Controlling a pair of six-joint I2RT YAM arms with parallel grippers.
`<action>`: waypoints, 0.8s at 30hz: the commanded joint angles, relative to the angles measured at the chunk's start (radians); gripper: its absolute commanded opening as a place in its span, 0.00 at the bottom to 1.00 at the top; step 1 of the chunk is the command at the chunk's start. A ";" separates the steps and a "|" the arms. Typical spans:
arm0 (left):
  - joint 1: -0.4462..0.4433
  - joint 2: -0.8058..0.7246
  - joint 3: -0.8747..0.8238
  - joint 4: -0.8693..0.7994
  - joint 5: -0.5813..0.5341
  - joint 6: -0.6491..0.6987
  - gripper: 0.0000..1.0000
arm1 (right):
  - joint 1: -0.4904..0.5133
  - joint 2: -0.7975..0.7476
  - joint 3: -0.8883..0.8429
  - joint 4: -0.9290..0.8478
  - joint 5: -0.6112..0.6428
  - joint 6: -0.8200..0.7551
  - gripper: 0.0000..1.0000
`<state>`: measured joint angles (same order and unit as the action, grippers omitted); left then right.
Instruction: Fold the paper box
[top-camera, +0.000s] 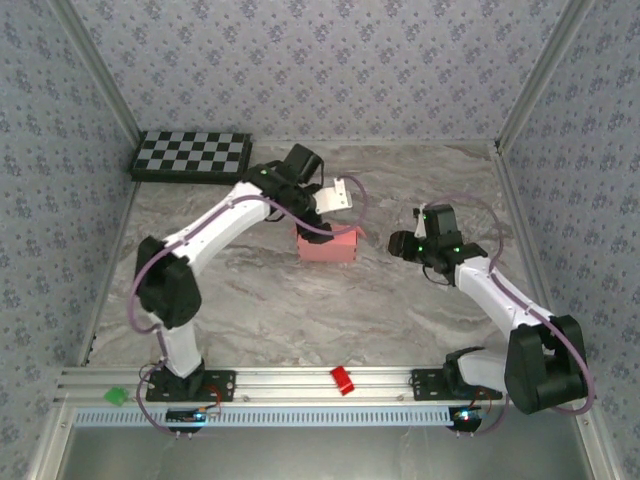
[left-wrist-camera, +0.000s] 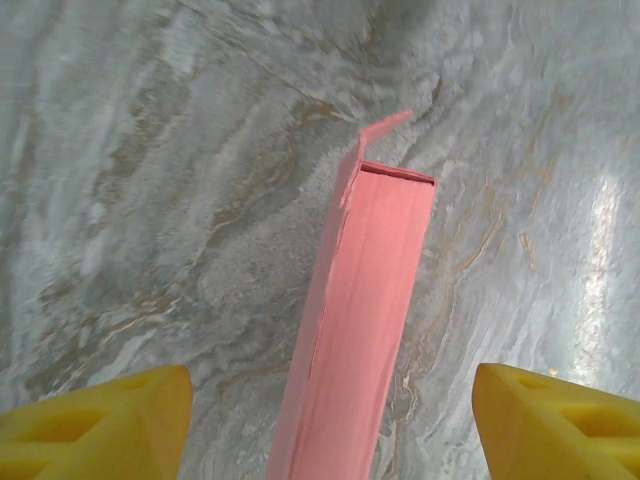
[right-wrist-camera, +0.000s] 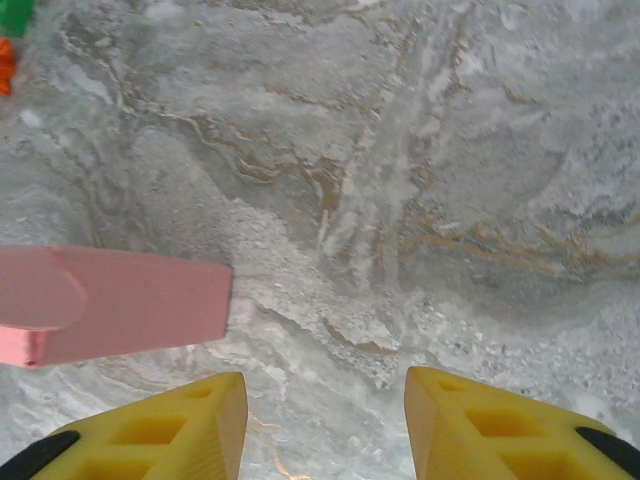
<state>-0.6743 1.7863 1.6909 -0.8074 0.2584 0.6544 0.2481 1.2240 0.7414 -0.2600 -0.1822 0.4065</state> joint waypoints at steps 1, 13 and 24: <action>0.036 -0.108 -0.063 0.113 0.006 -0.191 0.74 | -0.005 0.003 0.069 -0.066 -0.048 -0.072 0.47; 0.179 -0.378 -0.373 0.254 -0.150 -0.661 0.72 | 0.048 0.090 0.253 -0.171 -0.153 -0.186 0.48; 0.228 -0.341 -0.517 0.307 0.018 -0.654 0.71 | 0.135 0.198 0.348 -0.205 -0.126 -0.234 0.46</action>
<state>-0.4606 1.4296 1.1786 -0.5407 0.2134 0.0200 0.3759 1.4052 1.0519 -0.4328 -0.3145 0.2001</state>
